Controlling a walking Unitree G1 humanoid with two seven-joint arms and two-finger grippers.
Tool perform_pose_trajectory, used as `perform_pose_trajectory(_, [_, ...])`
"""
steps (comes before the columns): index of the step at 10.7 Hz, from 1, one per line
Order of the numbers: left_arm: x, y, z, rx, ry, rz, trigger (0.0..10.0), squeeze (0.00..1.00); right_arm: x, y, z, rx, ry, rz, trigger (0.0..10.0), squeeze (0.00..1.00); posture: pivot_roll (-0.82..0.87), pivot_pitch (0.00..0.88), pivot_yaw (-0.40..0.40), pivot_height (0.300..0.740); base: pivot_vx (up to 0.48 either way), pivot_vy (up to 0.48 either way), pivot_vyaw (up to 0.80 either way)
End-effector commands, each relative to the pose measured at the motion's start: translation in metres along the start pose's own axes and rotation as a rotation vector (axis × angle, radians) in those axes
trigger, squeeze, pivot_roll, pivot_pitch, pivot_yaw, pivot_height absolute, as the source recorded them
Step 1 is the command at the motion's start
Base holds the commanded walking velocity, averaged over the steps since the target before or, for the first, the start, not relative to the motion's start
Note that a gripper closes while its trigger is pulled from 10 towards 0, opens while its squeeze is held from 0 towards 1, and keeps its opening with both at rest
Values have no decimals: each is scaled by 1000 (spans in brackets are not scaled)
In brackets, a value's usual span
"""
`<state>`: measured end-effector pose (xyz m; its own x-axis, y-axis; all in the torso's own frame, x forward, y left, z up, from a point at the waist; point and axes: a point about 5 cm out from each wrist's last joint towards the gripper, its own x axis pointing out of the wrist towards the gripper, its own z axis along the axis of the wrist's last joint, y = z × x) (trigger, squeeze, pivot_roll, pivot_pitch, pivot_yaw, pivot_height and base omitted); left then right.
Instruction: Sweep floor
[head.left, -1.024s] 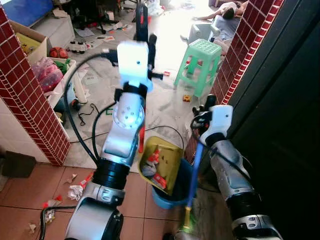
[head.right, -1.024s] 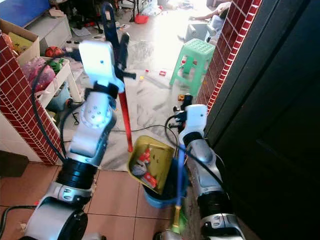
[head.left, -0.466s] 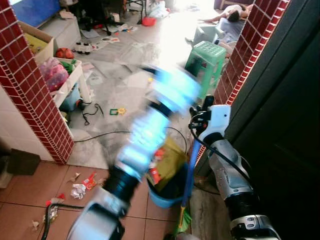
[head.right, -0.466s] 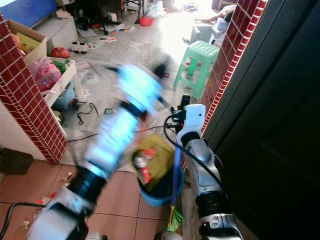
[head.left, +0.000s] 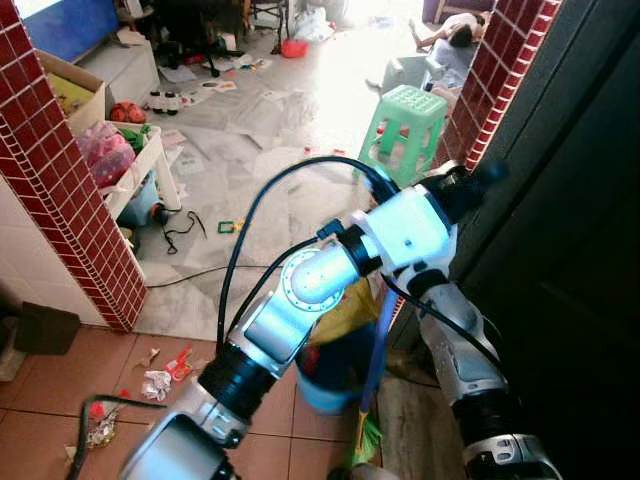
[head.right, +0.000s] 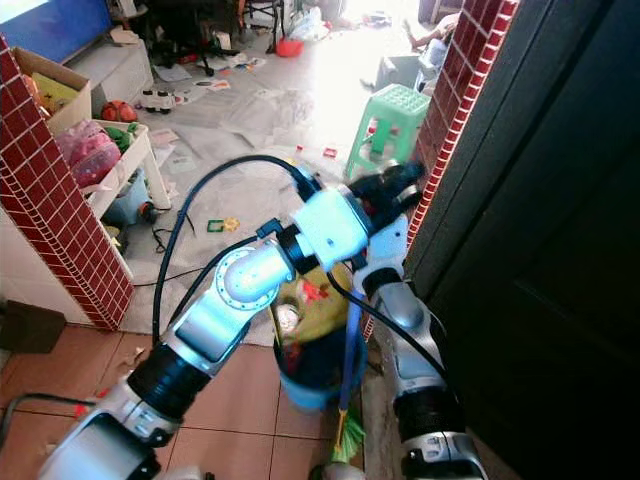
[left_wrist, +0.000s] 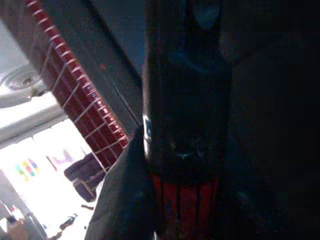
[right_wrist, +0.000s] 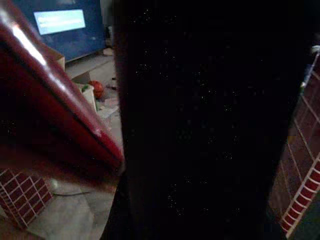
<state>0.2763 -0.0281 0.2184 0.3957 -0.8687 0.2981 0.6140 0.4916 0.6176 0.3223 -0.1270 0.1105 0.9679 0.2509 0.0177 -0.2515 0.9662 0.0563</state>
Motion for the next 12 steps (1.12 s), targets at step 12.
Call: perform_pose_trajectory(12, [-9, 101, 49, 194, -61, 487, 10000, 0, 8, 4, 13, -53, -67, 23, 10000, 0, -41, 0, -66, 740, 0, 0, 0])
